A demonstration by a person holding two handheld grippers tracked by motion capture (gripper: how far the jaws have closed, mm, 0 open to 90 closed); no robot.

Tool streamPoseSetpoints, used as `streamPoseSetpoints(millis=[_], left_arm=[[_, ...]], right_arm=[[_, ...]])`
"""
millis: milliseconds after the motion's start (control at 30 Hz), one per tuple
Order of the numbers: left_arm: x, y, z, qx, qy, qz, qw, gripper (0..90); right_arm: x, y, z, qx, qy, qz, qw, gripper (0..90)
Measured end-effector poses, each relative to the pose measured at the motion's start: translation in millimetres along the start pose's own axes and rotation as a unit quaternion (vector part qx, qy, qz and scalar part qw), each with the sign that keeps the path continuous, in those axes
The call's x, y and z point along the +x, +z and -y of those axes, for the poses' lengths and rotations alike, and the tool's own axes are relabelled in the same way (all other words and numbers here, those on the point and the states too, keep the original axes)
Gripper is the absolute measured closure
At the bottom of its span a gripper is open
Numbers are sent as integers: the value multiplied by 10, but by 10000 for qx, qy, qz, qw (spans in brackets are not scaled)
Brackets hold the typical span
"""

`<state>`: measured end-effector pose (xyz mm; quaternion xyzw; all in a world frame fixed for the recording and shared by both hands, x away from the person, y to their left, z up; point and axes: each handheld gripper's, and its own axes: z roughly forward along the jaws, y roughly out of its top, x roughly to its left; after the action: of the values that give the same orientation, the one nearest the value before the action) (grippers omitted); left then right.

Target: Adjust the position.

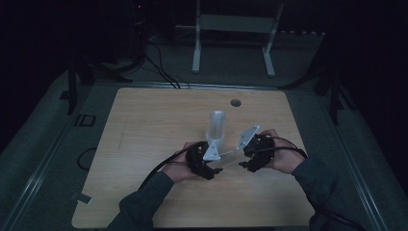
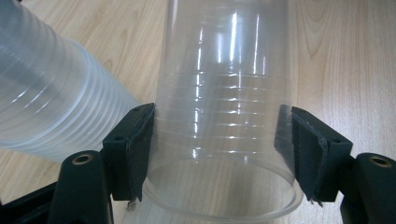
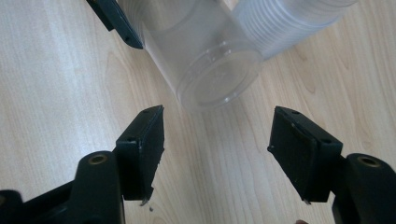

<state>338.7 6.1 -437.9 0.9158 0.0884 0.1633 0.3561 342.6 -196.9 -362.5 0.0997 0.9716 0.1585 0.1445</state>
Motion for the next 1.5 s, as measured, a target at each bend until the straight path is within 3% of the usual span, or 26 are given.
streamPoseSetpoints(millis=[200,600,933,1500], left_arm=[[-32,10,-30,60,133,4,9999,300],[-99,-12,-98,55,404,9,9992,299],[-143,-25,-120,-23,514,-1,9987,300],[-193,-6,-145,24,671,-28,9977,292]], right_arm=[[25,37,-36,169,-163,-136,9996,349],[25,116,-74,261,-217,-291,9990,338],[53,199,-117,313,-314,-433,9981,320],[87,216,-92,367,-340,-583,9970,398]])
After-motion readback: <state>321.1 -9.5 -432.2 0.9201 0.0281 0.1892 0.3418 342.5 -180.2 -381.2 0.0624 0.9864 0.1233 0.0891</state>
